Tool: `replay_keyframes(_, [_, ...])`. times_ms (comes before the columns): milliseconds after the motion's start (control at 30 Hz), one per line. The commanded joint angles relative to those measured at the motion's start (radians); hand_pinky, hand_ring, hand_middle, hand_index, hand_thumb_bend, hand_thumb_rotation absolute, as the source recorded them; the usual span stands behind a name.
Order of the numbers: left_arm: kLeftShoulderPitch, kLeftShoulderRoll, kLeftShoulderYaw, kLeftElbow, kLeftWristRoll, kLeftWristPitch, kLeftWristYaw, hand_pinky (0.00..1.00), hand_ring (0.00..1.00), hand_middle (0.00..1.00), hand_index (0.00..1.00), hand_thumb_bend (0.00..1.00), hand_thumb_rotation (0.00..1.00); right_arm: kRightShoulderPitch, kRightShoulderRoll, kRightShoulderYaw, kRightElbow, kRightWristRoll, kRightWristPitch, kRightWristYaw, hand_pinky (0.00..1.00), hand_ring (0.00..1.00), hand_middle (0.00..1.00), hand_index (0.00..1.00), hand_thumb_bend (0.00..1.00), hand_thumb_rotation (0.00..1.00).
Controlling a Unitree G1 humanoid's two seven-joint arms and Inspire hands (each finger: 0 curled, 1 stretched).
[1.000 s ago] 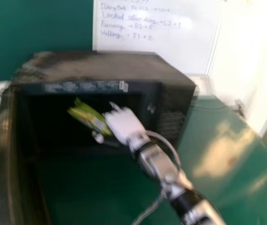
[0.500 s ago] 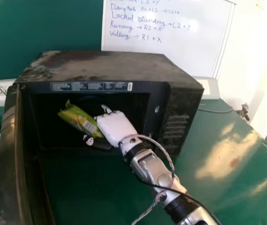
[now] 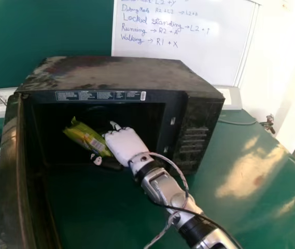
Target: Put biscuit inside oven
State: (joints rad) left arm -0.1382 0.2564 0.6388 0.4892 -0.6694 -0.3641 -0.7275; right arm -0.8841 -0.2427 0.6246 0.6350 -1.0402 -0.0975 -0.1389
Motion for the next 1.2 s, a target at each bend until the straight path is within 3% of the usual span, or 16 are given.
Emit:
replay_keyframes(0, [0.045,-0.045,-0.012,0.033,0.001,-0.002,0.007,0.42,0.62,0.70,0.86,0.05,0.00,-0.056,0.016,0.006,0.048,0.001,-0.013,-0.042,0.61,0.59,0.62,0.49,0.51,0.12])
replay_keyframes(33, [0.046,-0.045,-0.012,0.031,0.001,0.000,0.008,0.42,0.62,0.70,0.86,0.05,0.00,-0.068,0.022,0.011,0.071,0.001,-0.018,-0.052,0.60,0.57,0.55,0.50,0.52,0.05])
replay_keyframes(133, [0.046,-0.043,-0.013,0.033,0.004,-0.003,0.004,0.43,0.63,0.71,0.86,0.06,0.00,-0.091,0.044,0.022,0.122,0.007,-0.035,-0.087,0.57,0.54,0.48,0.51,0.53,0.00])
replay_keyframes(333, [0.044,-0.048,-0.014,0.033,0.001,-0.001,0.006,0.42,0.63,0.71,0.86,0.06,0.00,-0.123,0.089,0.043,0.207,0.012,-0.064,-0.150,0.55,0.56,0.50,0.49,0.53,0.00])
replay_keyframes(567, [0.045,-0.053,-0.016,0.032,0.006,-0.006,0.012,0.44,0.63,0.71,0.86,0.06,0.00,-0.169,0.116,0.057,0.283,0.015,-0.066,-0.159,0.54,0.51,0.46,0.53,0.52,0.00])
replay_keyframes(667, [0.043,-0.052,-0.015,0.038,0.003,-0.008,0.003,0.40,0.63,0.70,0.85,0.05,0.00,-0.197,0.129,0.062,0.330,0.014,-0.062,-0.172,0.58,0.54,0.48,0.51,0.53,0.00])
replay_keyframes(833, [0.043,-0.052,-0.016,0.033,0.003,-0.005,0.006,0.38,0.61,0.70,0.85,0.05,0.00,-0.241,0.151,0.068,0.412,0.020,-0.061,-0.213,0.54,0.51,0.48,0.50,0.53,0.00])
replay_keyframes(1167, [0.046,-0.049,-0.013,0.039,0.001,-0.003,0.003,0.42,0.63,0.71,0.85,0.07,0.00,-0.297,0.159,0.077,0.512,0.046,-0.089,-0.230,0.58,0.57,0.48,0.52,0.52,0.00])
